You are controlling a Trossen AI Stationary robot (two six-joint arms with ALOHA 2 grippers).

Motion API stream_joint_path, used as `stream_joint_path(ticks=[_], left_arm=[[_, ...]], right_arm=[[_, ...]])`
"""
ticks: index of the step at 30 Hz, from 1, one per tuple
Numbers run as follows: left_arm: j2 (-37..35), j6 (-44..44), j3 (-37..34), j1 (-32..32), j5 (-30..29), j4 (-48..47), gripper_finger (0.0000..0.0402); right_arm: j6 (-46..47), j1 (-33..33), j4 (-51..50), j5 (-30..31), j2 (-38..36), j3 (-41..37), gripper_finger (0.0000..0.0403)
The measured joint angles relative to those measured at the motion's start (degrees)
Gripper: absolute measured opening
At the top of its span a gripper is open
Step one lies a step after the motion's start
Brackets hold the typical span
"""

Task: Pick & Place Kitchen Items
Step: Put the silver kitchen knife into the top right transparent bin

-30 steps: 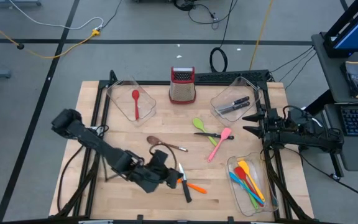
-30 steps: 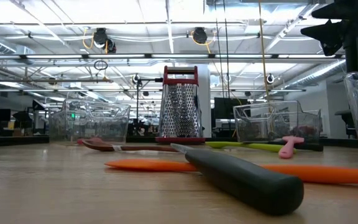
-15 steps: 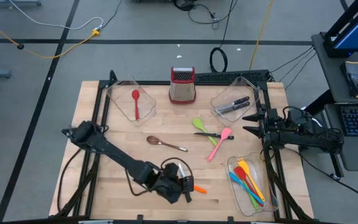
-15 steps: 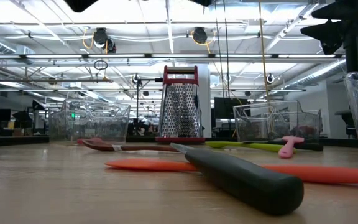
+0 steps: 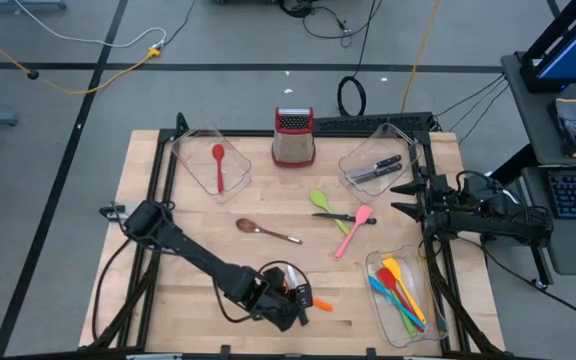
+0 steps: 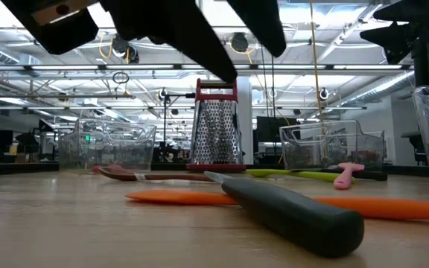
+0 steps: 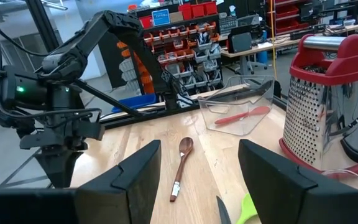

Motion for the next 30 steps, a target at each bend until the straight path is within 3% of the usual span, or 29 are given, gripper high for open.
stream_joint_path(ticks=[15, 30], left_arm=[[2.34, -0.62, -0.07, 1.53, 3.99, -1.96, 0.0152], [6.28, 0.37, -0.07, 2.71, 8.29, 2.48, 0.0152]], right_arm=[[0.00, 0.00, 0.66, 0.04, -0.02, 0.02, 0.0210], [-0.02, 0.00, 0.87, 0.22, 0.00, 0.04, 0.0210]])
